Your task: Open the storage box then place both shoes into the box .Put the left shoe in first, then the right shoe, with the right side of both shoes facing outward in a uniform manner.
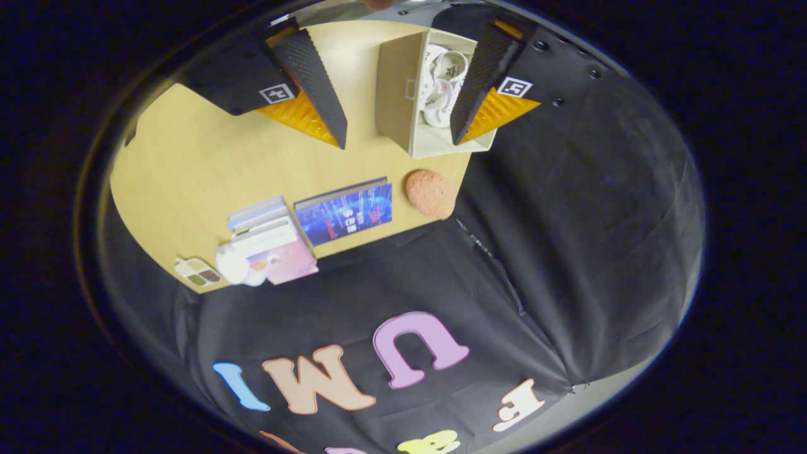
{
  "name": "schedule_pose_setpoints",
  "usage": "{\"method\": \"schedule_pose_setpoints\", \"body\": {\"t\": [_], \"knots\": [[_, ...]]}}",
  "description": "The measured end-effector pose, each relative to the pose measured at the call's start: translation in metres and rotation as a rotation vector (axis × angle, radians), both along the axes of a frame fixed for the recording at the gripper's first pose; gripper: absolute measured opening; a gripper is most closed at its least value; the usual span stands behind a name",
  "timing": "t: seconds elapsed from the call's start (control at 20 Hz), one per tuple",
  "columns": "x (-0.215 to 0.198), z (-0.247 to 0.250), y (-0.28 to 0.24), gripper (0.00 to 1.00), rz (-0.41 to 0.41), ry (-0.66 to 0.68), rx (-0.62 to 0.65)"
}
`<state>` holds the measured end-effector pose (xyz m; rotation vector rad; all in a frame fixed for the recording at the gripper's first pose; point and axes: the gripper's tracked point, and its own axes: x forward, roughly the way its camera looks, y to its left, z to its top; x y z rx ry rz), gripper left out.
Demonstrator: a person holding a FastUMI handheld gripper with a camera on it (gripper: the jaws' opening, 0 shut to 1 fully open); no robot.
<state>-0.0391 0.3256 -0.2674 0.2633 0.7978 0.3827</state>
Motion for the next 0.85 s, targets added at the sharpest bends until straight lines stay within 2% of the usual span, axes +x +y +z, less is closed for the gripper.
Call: {"method": "schedule_pose_setpoints", "body": {"t": [0.25,0.45,0.85], "knots": [[0.014,0.069,-0.071,1.00,-0.011,-0.217,-0.069],[0.028,0.125,-0.130,1.00,-0.072,-0.381,-0.175],[0.036,0.217,-0.185,1.00,-0.216,-0.576,-0.127]]}}
